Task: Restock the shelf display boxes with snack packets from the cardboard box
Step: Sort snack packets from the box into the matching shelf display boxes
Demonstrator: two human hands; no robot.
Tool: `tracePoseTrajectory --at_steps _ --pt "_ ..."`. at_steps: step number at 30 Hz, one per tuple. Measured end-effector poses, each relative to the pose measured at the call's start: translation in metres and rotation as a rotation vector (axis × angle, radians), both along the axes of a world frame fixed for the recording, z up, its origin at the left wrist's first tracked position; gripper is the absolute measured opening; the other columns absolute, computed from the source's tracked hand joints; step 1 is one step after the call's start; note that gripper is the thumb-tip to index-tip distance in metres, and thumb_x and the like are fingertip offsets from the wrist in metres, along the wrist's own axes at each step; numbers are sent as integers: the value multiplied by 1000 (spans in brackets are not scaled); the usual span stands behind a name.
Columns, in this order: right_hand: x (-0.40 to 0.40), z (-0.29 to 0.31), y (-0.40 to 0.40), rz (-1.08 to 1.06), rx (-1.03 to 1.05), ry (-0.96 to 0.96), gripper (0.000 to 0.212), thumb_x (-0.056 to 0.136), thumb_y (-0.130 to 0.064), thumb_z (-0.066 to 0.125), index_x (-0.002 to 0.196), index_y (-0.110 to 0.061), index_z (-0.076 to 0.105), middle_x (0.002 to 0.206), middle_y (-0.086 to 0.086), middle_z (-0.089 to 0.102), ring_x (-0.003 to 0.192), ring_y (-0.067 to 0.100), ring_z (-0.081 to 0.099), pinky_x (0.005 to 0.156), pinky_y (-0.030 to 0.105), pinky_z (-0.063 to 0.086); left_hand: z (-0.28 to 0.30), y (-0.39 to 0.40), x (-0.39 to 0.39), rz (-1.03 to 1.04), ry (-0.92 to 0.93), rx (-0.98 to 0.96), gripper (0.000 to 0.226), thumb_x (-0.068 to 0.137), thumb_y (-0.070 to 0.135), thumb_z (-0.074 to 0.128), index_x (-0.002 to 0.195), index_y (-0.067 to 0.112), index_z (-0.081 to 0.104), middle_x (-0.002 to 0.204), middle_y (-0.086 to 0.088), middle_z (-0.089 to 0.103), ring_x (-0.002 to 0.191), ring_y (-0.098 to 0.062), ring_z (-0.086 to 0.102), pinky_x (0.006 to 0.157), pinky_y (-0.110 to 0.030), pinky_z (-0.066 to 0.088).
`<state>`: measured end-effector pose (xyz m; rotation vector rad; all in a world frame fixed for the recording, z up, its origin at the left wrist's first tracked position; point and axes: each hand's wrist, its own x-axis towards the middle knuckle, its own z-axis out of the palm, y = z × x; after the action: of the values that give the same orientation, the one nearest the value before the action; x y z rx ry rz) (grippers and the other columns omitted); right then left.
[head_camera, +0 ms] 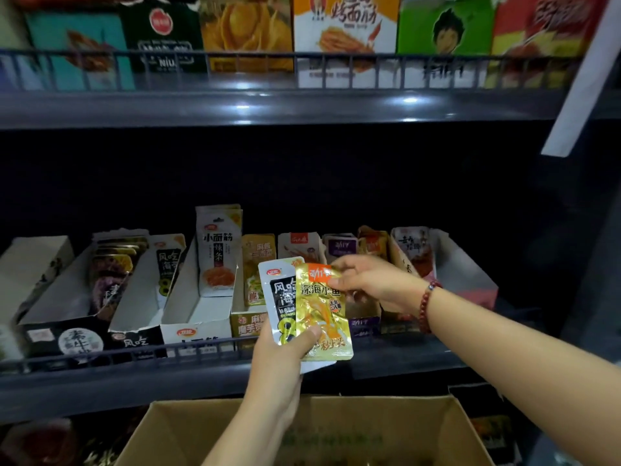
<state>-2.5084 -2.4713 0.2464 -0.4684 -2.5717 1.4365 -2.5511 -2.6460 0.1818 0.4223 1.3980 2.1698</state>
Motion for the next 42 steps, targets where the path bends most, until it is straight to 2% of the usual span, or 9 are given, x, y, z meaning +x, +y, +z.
tracePoseTrajectory --at_steps 6,8,11,14,19,25,29,36,42 --pt "27 9 7 -149 -104 18 11 92 -10 59 99 -17 55 73 -2 55 47 3 43 40 13 31 10 4 24 -36 14 -17 28 89 3 64 111 19 60 101 -6 74 94 -28 69 87 -50 54" --pt "34 12 18 -223 -110 61 12 93 -11 58 102 -18 55 73 -1 55 48 5 45 39 14 34 12 11 28 -49 12 -19 25 92 7 60 112 22 59 104 -7 73 89 -31 71 76 -46 58" --pt "41 18 41 -373 106 121 13 95 -17 56 107 -19 52 76 0 57 55 9 49 45 19 37 16 24 30 -76 27 -19 24 95 8 56 114 24 56 105 -9 73 83 -32 73 62 -38 59" --pt "37 26 70 -556 310 173 17 97 -20 51 113 -17 49 84 2 58 62 13 53 49 22 40 15 41 29 -60 52 -34 24 96 8 55 116 21 57 104 -9 74 92 -29 72 76 -45 59" --pt "20 26 110 -617 533 154 33 97 -21 50 130 -17 46 106 6 62 88 23 63 78 40 55 10 64 22 -23 49 -60 20 95 7 57 104 26 60 109 -7 71 101 -32 68 92 -56 52" --pt "-11 -1 127 -614 655 48 25 96 -24 49 121 -18 52 85 -1 54 80 18 55 72 32 46 2 78 11 -15 58 -51 22 95 6 57 101 27 60 109 -8 71 101 -32 68 93 -53 52" --pt "-22 -14 136 -553 707 -4 26 91 -30 59 116 -23 59 112 3 60 101 21 57 83 32 48 -4 82 6 -16 54 -44 23 94 5 57 103 25 61 108 -9 72 99 -31 68 89 -49 54" --pt "-33 -41 151 -649 825 114 15 85 -34 65 99 -27 66 119 -3 59 109 17 52 91 33 42 -10 84 3 -35 23 -19 26 94 6 57 116 20 60 107 -11 73 93 -29 71 75 -42 59" --pt "-29 -38 156 -643 830 103 35 82 -38 69 115 -26 64 126 -1 54 118 20 46 96 33 39 -7 86 9 -99 1 39 30 96 4 53 124 12 56 108 -17 72 88 -29 73 59 -30 58"
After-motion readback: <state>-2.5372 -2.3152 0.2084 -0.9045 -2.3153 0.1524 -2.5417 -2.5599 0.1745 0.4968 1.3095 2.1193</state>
